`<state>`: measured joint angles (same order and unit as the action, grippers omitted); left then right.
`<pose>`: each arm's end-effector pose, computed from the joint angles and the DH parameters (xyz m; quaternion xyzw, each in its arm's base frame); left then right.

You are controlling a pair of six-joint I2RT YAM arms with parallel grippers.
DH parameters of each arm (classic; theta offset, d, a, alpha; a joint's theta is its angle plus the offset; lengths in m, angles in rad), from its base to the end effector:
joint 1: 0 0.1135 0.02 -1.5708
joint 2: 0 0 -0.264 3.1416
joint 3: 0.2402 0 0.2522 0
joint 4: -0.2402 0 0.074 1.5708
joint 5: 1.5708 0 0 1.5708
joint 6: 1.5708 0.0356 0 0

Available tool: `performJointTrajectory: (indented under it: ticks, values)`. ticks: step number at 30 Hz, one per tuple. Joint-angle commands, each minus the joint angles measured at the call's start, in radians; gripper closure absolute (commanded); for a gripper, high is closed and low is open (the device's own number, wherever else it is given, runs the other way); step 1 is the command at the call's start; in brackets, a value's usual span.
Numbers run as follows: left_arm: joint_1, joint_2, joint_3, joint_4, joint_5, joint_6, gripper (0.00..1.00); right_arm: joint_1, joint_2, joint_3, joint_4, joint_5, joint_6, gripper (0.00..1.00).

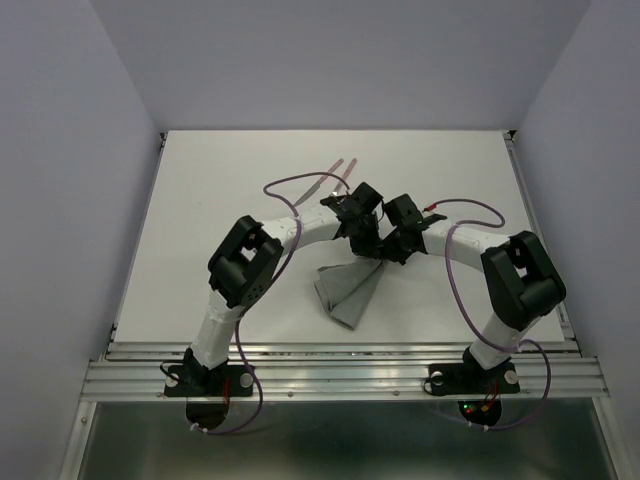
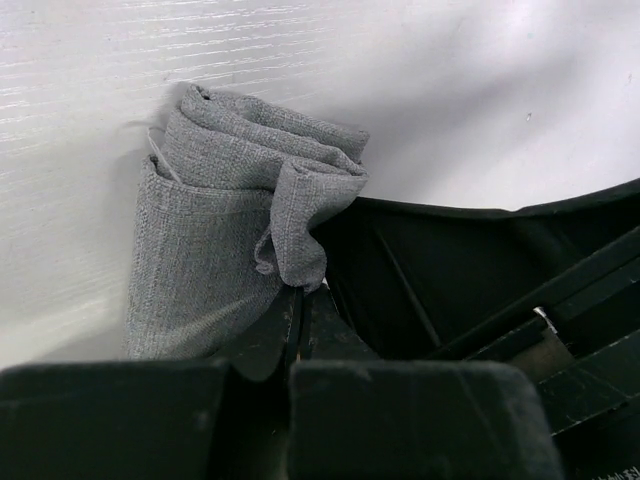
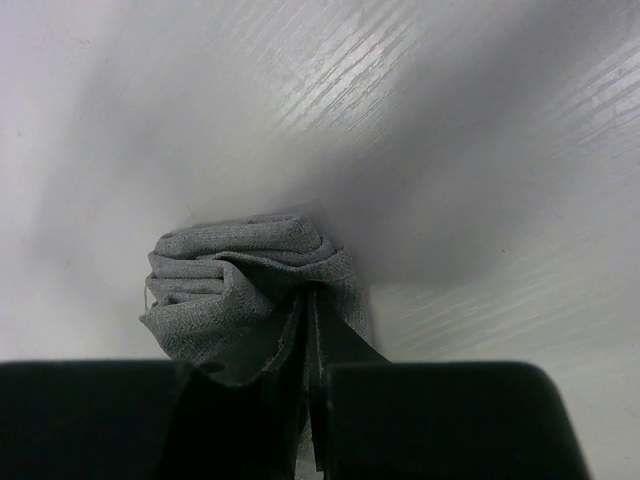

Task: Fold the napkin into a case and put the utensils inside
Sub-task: Pick up the smaller rectangle-folded napkin from the center of the board.

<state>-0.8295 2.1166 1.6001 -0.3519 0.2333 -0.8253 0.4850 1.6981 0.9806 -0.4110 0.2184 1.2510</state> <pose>0.3112 -0.3521 0.1874 0.0420 0.9325 -0.3255 0.1508 0.2903 0.1443 0.1612 0.3846 0.8906 0.0976 0.2221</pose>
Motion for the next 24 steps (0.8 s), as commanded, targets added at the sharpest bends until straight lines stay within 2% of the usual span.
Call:
performJointTrajectory:
  ticks: [1, 5, 8, 13, 19, 24]
  values:
    - [-0.005, 0.019, 0.06, -0.012, 0.037, -0.061, 1.0, 0.0, 0.055, -0.013, -0.043, 0.004, 0.042, 0.9]
    - [-0.002, 0.036, 0.052, -0.004, 0.092, -0.107, 1.0, 0.0, 0.055, 0.001, -0.048, 0.004, 0.044, 0.9]
    - [-0.002, 0.037, 0.057, -0.015, 0.072, -0.106, 1.0, 0.0, 0.054, -0.002, -0.048, 0.003, 0.042, 0.9]
    - [-0.002, 0.045, 0.044, -0.041, 0.031, -0.077, 1.0, 0.0, 0.051, -0.013, -0.043, -0.001, 0.045, 0.9]
    - [0.0, 0.052, -0.012, 0.005, 0.034, -0.061, 1.0, 0.0, 0.023, -0.017, -0.034, -0.011, 0.027, 0.9]
    - [0.0, 0.063, -0.015, 0.002, 0.029, 0.006, 1.0, 0.0, -0.023, -0.003, -0.035, -0.002, -0.013, 0.89]
